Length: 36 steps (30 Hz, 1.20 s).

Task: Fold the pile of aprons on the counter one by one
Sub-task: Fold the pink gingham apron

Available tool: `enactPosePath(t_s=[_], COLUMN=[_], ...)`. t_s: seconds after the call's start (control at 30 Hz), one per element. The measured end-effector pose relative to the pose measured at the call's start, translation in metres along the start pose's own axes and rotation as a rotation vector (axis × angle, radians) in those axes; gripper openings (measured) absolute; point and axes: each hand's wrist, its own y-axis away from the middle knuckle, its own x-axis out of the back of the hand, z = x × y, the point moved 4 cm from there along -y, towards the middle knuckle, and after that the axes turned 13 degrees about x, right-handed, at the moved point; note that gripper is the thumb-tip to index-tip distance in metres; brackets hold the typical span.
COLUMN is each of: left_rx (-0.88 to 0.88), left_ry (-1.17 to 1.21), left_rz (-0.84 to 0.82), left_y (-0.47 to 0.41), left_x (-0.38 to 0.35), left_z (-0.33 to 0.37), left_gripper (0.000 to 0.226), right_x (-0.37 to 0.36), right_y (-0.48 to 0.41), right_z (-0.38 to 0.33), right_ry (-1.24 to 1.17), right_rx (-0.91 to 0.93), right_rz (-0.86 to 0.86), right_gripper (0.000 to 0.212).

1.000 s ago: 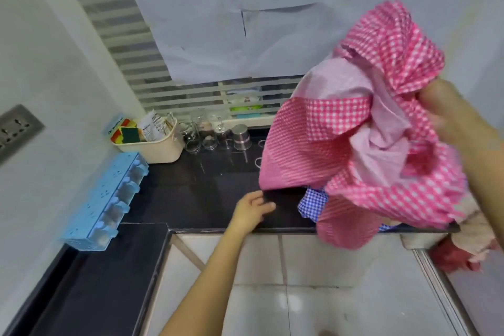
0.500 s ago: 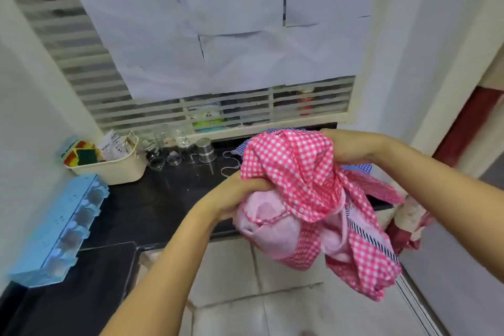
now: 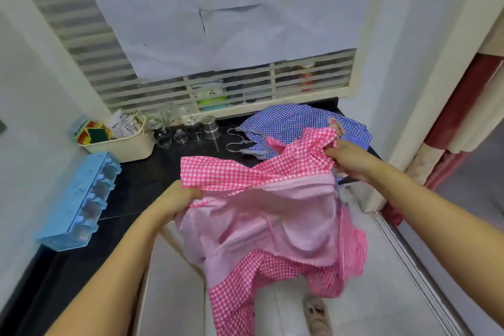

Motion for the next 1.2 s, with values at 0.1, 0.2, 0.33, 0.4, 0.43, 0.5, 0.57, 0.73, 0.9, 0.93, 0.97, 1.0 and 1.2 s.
enactPosePath(t_s=[0.1, 0.2, 0.33, 0.4, 0.43, 0.5, 0.57, 0.73, 0.9, 0.93, 0.97, 1.0, 1.2], left_rx=[0.023, 0.121, -0.244, -0.52, -0.562, -0.529, -0.536, -0.594, -0.695, -0.702, -0.71, -0.718, -0.73], left_ry=[-0.129, -0.34, -0.372, -0.328, -0.337, -0.318, -0.221, 0.117, 0.117, 0.134, 0.147, 0.155, 0.129], left_rz=[-0.012, -0.249, 0.078, 0.109, 0.065, -0.011, 0.028, 0.184, 0.103, 0.097, 0.1, 0.099, 0.137], left_y=[-0.001, 0.017, 0.046, 0.064, 0.066, 0.062, 0.056, 0.052, 0.069, 0.07, 0.071, 0.071, 0.065], left_x=[0.012, 0.014, 0.014, 0.003, -0.004, -0.011, -0.009, 0.01, 0.002, 0.001, 0.0, 0.001, 0.022], left_z=[-0.018, -0.019, 0.037, 0.069, 0.079, 0.087, 0.091, 0.1, 0.125, 0.129, 0.131, 0.134, 0.133], left_gripper=[0.033, 0.092, 0.127, 0.109, 0.091, 0.042, 0.031, 0.049, 0.042, 0.039, 0.036, 0.034, 0.029], right_x=[-0.018, -0.043, -0.087, -0.109, -0.116, -0.122, -0.116, -0.09, -0.082, -0.085, -0.088, -0.091, -0.078], right_y=[0.001, -0.001, 0.006, 0.011, 0.012, 0.013, 0.01, 0.006, -0.006, -0.009, -0.011, -0.013, -0.03], right_z=[-0.026, -0.053, -0.088, -0.105, -0.111, -0.119, -0.115, -0.056, -0.026, -0.026, -0.028, -0.031, -0.036], right_ry=[0.234, 0.353, 0.572, 0.689, 0.715, 0.704, 0.581, 0.554, 0.298, 0.216, 0.199, 0.204, 0.353], right_rx=[0.168, 0.332, 0.546, 0.636, 0.68, 0.732, 0.692, 0.446, 0.297, 0.278, 0.272, 0.304, 0.364], right_rz=[-0.056, -0.158, -0.352, -0.439, -0.46, -0.454, -0.468, -0.572, -0.412, -0.408, -0.394, -0.375, -0.214], right_gripper=[0.023, 0.02, 0.019, 0.018, 0.019, 0.023, 0.021, 0.022, 0.03, 0.049, 0.063, 0.069, 0.035])
